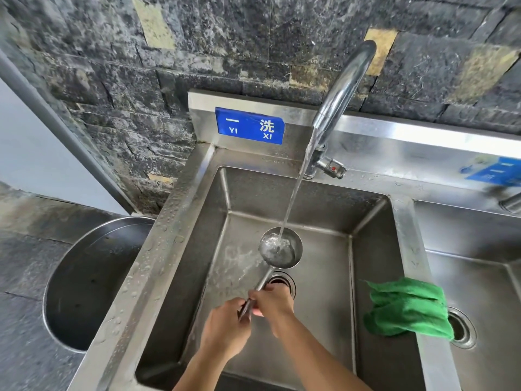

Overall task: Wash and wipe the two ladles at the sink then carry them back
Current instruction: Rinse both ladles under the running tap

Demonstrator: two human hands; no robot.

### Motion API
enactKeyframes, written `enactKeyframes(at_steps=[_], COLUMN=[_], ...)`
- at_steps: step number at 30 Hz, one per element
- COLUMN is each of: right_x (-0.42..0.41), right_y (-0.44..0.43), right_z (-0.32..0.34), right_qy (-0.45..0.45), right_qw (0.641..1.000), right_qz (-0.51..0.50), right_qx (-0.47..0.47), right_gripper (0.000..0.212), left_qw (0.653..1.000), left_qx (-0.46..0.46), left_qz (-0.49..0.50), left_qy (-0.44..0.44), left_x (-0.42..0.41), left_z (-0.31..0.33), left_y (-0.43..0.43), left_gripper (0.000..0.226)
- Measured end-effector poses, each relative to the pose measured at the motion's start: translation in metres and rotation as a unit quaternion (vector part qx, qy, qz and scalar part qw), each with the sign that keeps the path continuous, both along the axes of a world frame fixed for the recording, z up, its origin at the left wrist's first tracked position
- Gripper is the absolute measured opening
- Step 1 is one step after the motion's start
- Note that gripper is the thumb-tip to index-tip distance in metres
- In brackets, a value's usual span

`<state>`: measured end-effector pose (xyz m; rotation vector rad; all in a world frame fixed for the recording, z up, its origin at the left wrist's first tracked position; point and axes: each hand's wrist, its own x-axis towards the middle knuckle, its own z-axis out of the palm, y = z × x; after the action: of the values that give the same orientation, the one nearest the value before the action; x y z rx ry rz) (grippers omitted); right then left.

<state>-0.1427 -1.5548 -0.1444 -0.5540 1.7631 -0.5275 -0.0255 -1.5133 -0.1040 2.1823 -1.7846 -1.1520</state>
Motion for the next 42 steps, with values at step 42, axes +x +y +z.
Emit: enactKeyframes(at_steps=[42], right_x=[-0.016], right_y=[-0.041], right_z=[0.032], right_qy=[-0.186], right_qw=[0.975], right_qz=[-0.117], right_qx=[-0.025], right_gripper=[0.02], left_qw=[0.994], left_qx=[-0.021], left_qz=[-0.035], left_qy=[-0.101], left_x=[0.0], left_z=[0.041], left_y=[-0.055], left_gripper=[0.017])
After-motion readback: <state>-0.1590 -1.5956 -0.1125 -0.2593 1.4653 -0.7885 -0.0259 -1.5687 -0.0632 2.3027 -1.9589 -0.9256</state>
